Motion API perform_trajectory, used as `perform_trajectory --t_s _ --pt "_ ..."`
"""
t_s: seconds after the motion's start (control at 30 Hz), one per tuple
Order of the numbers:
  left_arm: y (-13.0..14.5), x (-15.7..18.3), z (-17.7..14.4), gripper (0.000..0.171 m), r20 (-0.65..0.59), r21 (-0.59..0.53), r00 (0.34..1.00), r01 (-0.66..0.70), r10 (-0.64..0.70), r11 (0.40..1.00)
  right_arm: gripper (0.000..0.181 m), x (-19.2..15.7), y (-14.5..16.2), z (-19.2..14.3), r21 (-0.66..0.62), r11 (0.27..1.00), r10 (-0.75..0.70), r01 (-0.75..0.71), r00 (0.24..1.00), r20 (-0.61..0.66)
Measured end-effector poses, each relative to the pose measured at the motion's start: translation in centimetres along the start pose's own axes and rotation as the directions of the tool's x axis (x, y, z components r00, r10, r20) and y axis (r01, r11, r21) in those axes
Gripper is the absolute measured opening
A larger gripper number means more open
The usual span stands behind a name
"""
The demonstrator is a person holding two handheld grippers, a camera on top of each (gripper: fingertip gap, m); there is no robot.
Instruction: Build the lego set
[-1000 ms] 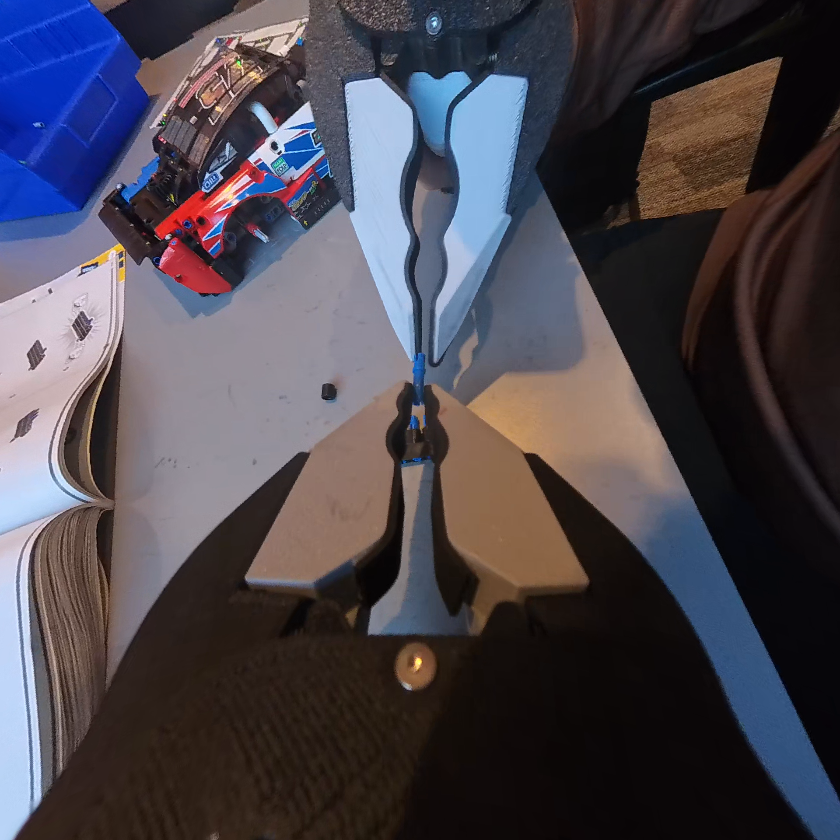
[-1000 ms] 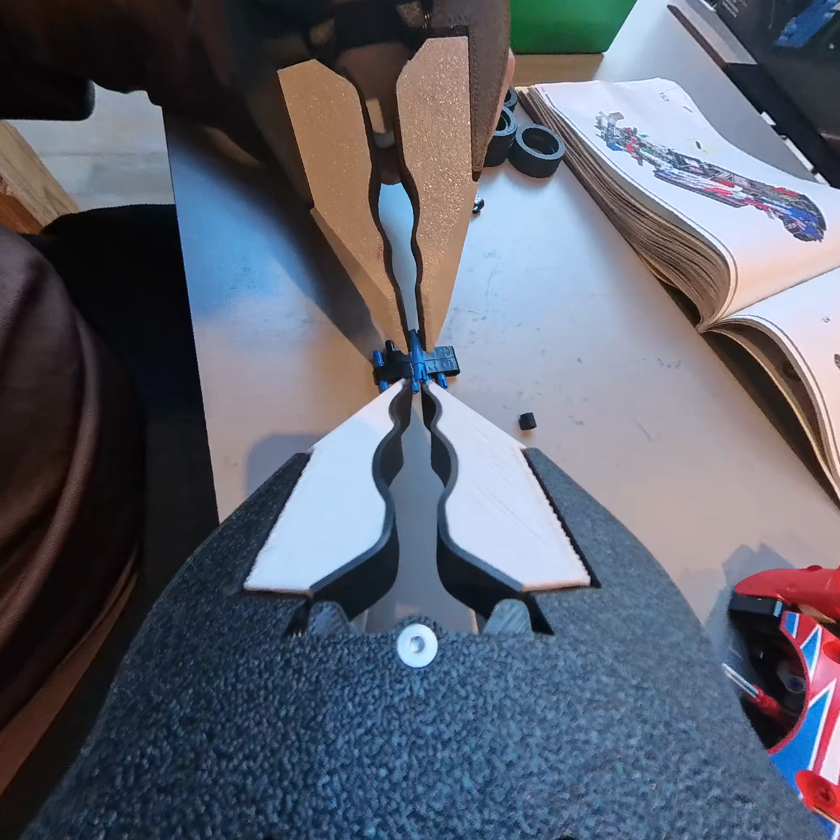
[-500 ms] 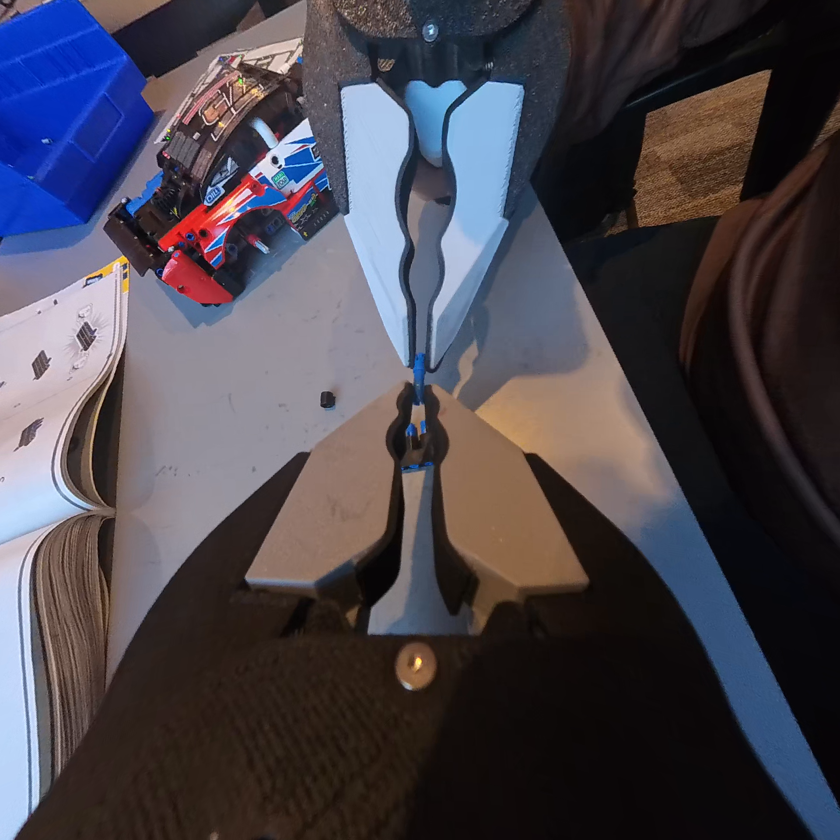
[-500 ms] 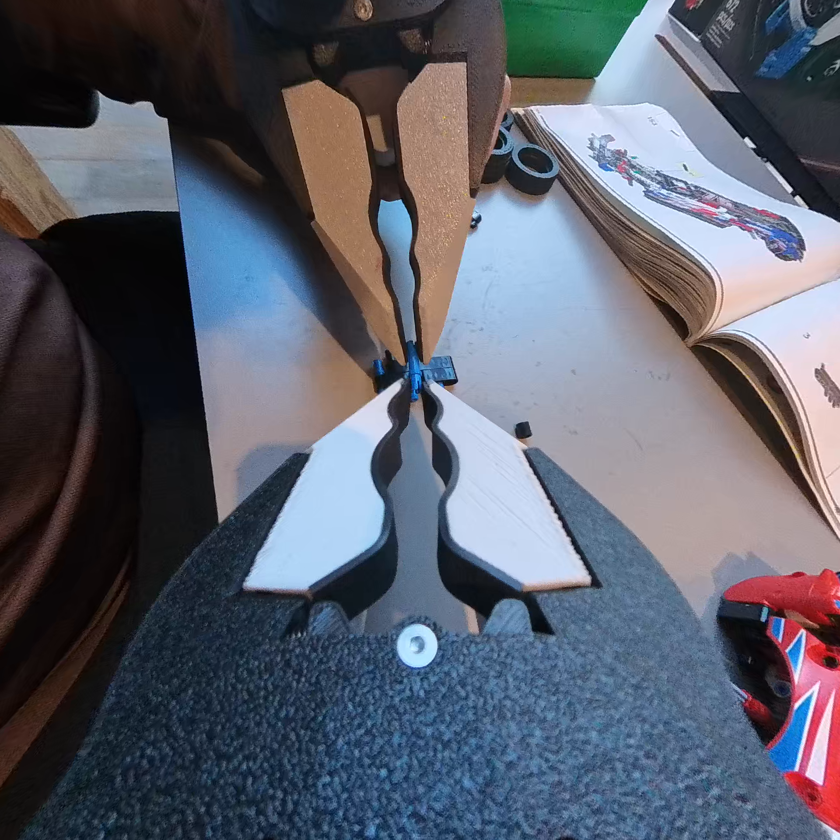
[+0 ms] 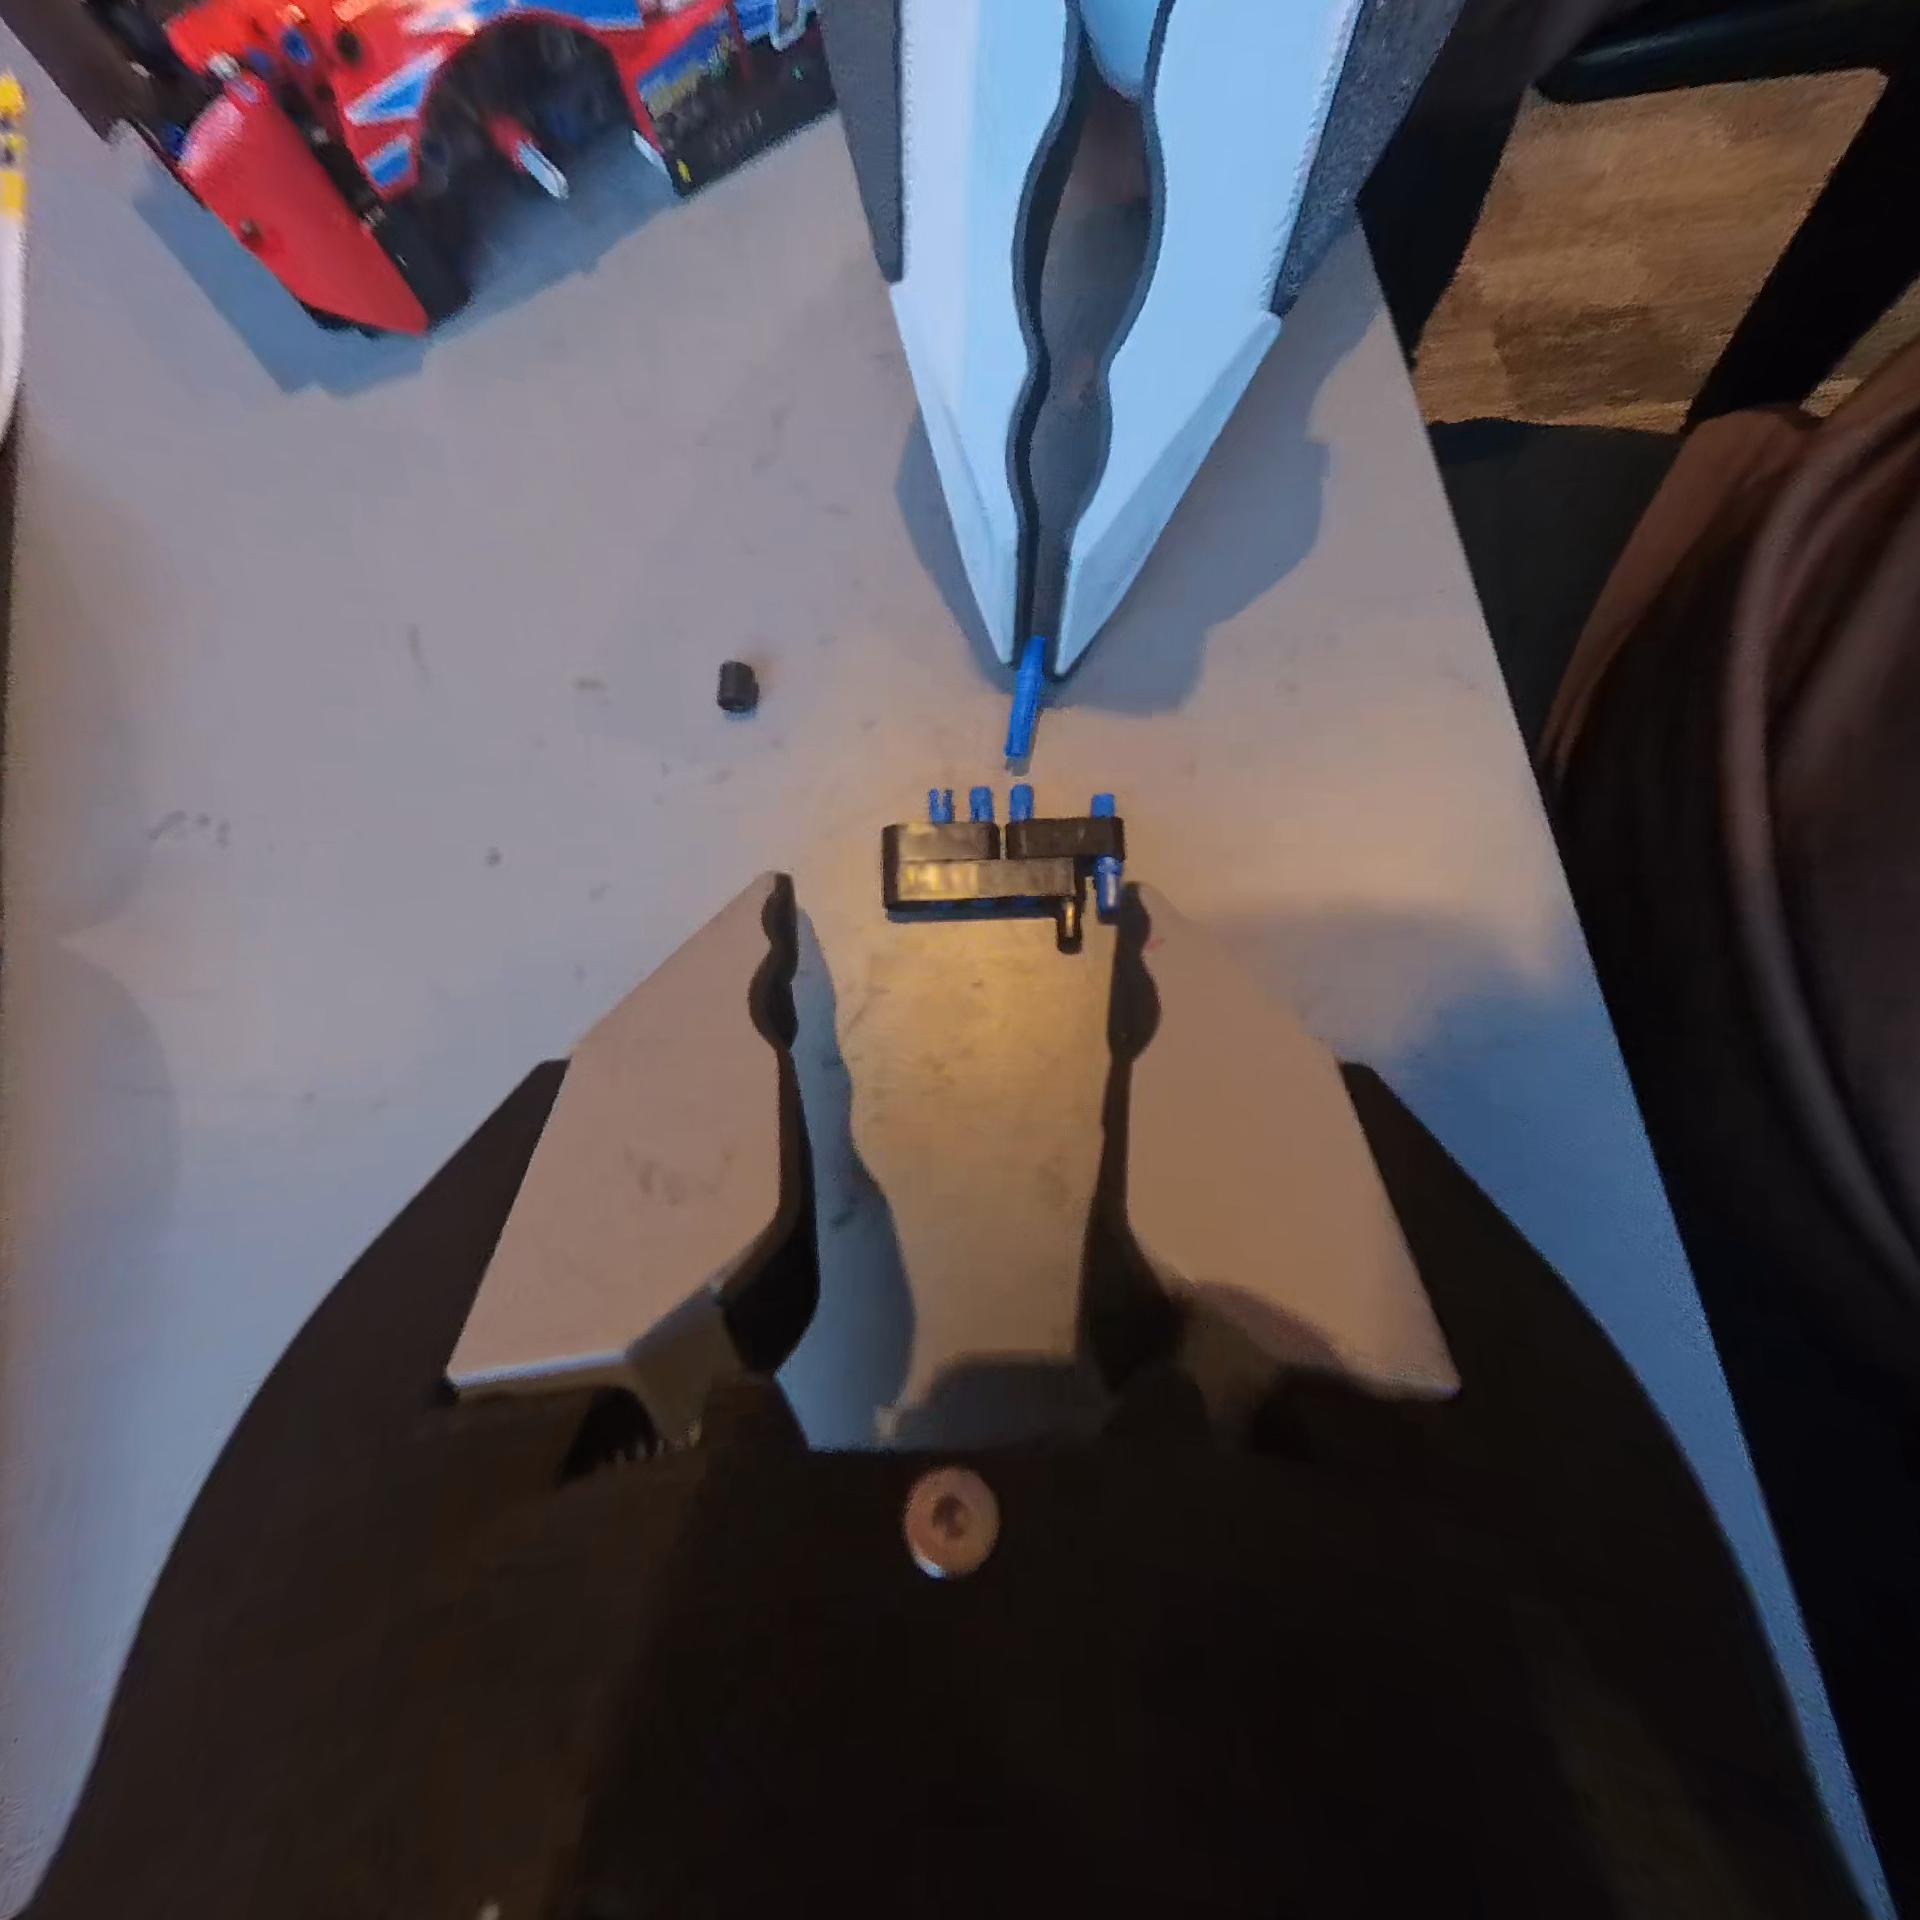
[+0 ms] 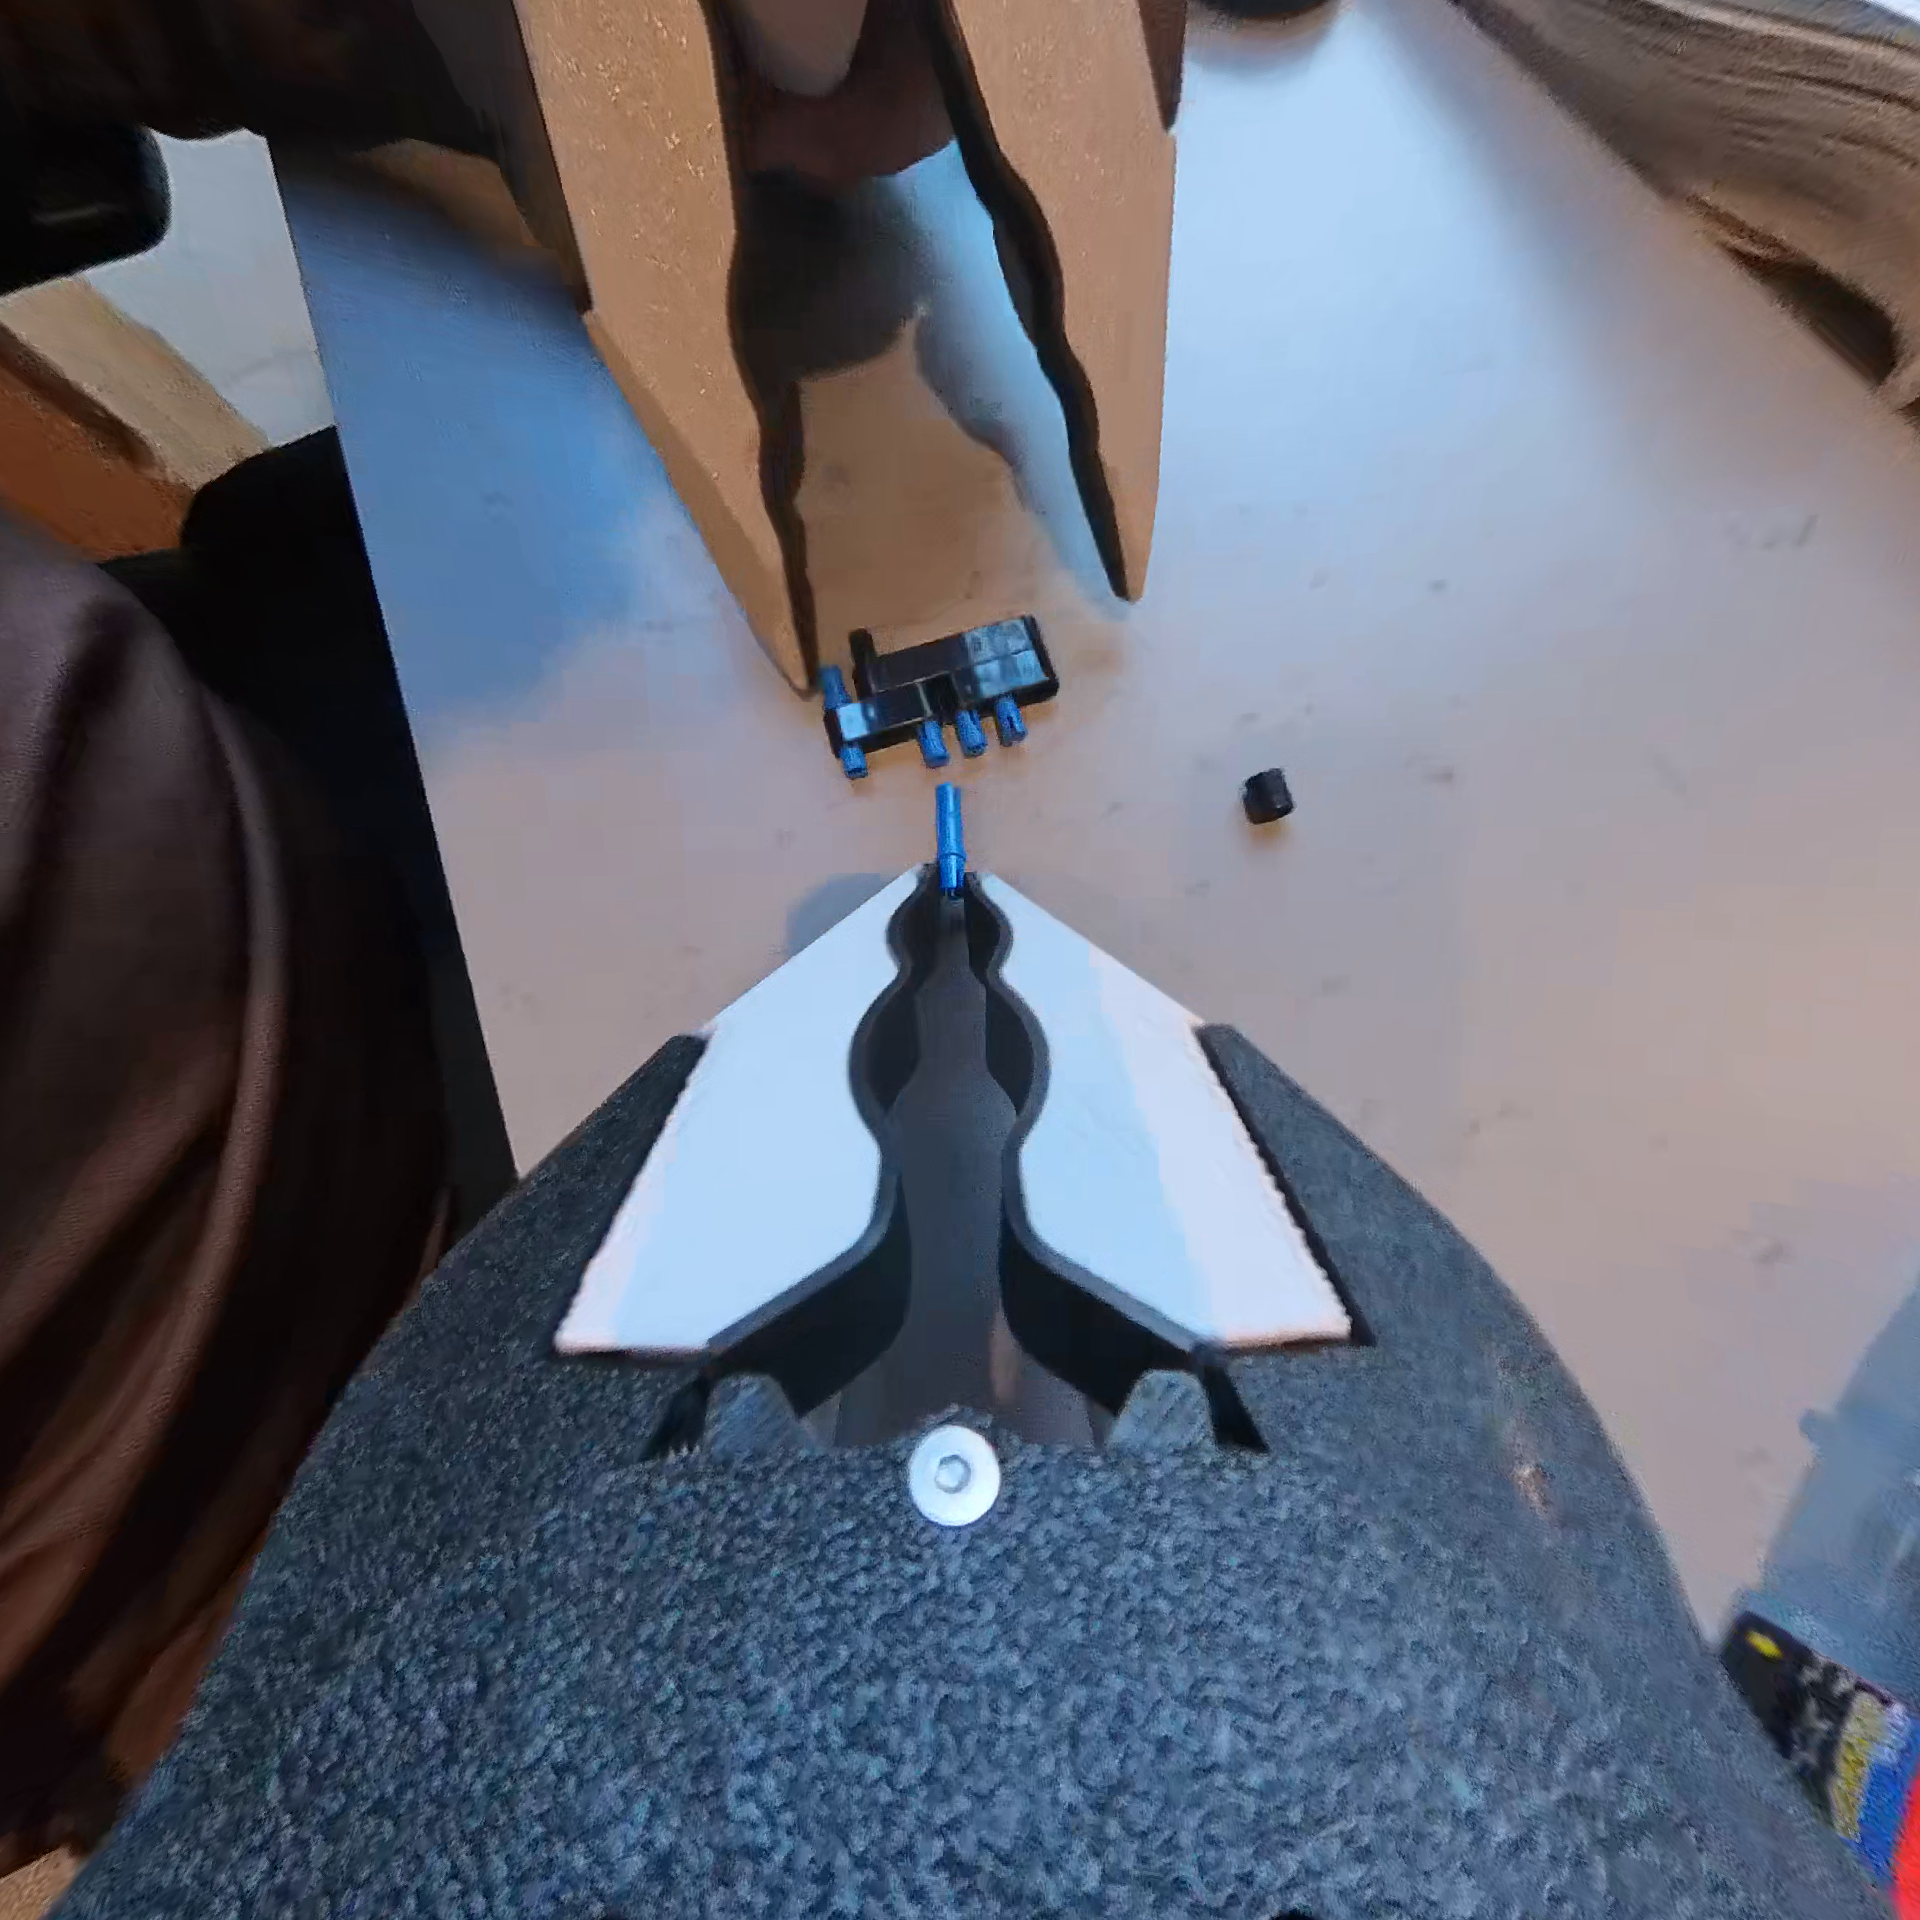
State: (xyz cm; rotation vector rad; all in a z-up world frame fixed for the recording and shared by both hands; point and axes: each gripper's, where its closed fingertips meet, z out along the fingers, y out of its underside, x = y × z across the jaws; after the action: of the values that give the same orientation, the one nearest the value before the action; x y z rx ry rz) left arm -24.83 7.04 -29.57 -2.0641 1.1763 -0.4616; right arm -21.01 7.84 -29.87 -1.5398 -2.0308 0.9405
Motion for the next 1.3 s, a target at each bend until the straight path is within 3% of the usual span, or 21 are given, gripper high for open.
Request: perform_trajectory --t_s 0.17,0.37,0.93,1.07,1.3 --pt "-0.2 1.3 0.9 0.062 -0.052 -0.024 0.999 -0.009 0.008 1.000 0.004 -0.7 -0.2 0.5 -0.019 1.000 0.006 -0.005 0.999 0.039" --pt "-0.1 1.0 0.8 0.045 -0.052 -0.011 0.998 0.027 -0.027 1.000 0.004 -0.8 -0.6 0.6 -0.009 1.000 0.008 -0.007 0.999 0.052" --pt "0.1 1.1 0.7 0.045 -0.086 -0.005 0.996 0.014 -0.014 1.000 0.004 -1.4 -0.8 1.3 -0.008 1.000 -0.010 0.011 0.995 0.094" --pt "0.2 1.2 0.6 0.045 -0.092 -0.003 0.996 0.000 0.000 1.000 0.004 -1.5 -1.8 1.1 0.052 0.998 -0.028 0.024 0.997 0.078" --pt "0.2 1.3 0.5 0.045 -0.112 -0.003 0.994 -0.005 0.005 1.000 0.004 -1.8 -0.9 1.5 -0.010 0.999 -0.043 0.044 0.997 0.068"
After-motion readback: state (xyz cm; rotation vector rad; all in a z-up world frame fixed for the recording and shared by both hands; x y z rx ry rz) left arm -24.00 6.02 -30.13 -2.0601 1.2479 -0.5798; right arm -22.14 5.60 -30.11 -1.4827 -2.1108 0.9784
